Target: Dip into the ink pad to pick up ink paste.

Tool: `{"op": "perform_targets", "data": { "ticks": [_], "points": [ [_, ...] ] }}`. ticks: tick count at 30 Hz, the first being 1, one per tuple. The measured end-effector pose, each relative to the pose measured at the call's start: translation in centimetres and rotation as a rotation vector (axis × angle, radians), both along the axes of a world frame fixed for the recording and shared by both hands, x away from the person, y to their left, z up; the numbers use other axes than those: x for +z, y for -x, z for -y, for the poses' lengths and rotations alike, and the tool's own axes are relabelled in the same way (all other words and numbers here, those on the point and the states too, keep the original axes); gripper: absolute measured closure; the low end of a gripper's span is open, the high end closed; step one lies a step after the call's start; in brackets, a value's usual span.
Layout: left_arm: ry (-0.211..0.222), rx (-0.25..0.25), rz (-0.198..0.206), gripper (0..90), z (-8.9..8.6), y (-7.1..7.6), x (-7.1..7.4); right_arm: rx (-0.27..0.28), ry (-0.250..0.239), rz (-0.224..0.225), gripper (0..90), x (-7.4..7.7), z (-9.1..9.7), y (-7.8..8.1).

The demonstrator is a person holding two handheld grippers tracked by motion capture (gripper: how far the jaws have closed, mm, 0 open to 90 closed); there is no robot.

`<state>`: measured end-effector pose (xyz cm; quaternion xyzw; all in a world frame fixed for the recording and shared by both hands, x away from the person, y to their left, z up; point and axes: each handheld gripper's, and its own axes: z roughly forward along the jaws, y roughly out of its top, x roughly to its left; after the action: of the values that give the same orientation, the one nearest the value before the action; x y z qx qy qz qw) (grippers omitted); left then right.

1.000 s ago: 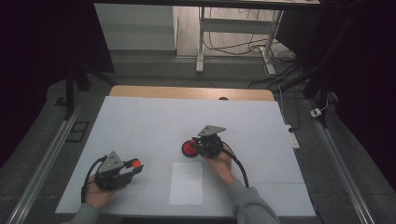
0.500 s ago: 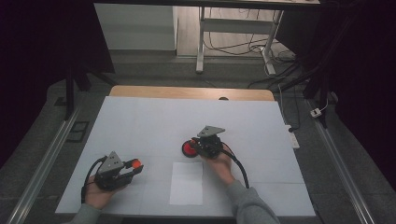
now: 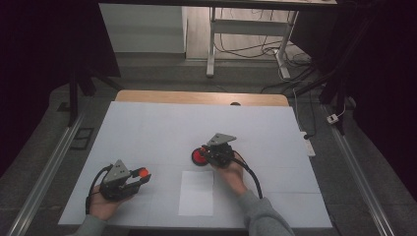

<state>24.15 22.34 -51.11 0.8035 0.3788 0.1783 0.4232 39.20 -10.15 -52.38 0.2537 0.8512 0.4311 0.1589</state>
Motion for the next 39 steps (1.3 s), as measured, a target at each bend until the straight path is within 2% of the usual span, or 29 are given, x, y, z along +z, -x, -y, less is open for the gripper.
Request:
{"op": "perform_targets", "data": {
  "ticks": [11,21,25,28,34,39],
  "points": [
    [-0.003,-0.002,-0.001,64.6,0.0,0.0,-0.1,-0.003,-0.01,-0.003,72.5,0.0,0.0,0.0],
    [0.004,0.006,0.003,64.5,-0.1,0.0,0.0,-0.014,-0.022,-0.024,72.2,0.2,0.2,-0.2],
    [0.006,0.008,0.003,64.5,-0.3,-0.1,0.0,-0.017,-0.084,-0.004,72.2,1.0,0.7,-0.2],
    [0.005,0.007,0.004,64.5,-0.2,-0.1,0.0,-0.018,-0.108,-0.003,72.2,1.5,1.1,-0.2],
    [0.005,0.007,0.004,64.5,-0.2,-0.1,0.0,-0.016,-0.13,0.006,72.2,2.1,1.4,-0.2],
    [0.003,0.006,0.003,64.5,-0.2,-0.1,0.0,-0.001,-0.116,0.006,72.2,2.1,1.3,-0.1]
  ]
}}
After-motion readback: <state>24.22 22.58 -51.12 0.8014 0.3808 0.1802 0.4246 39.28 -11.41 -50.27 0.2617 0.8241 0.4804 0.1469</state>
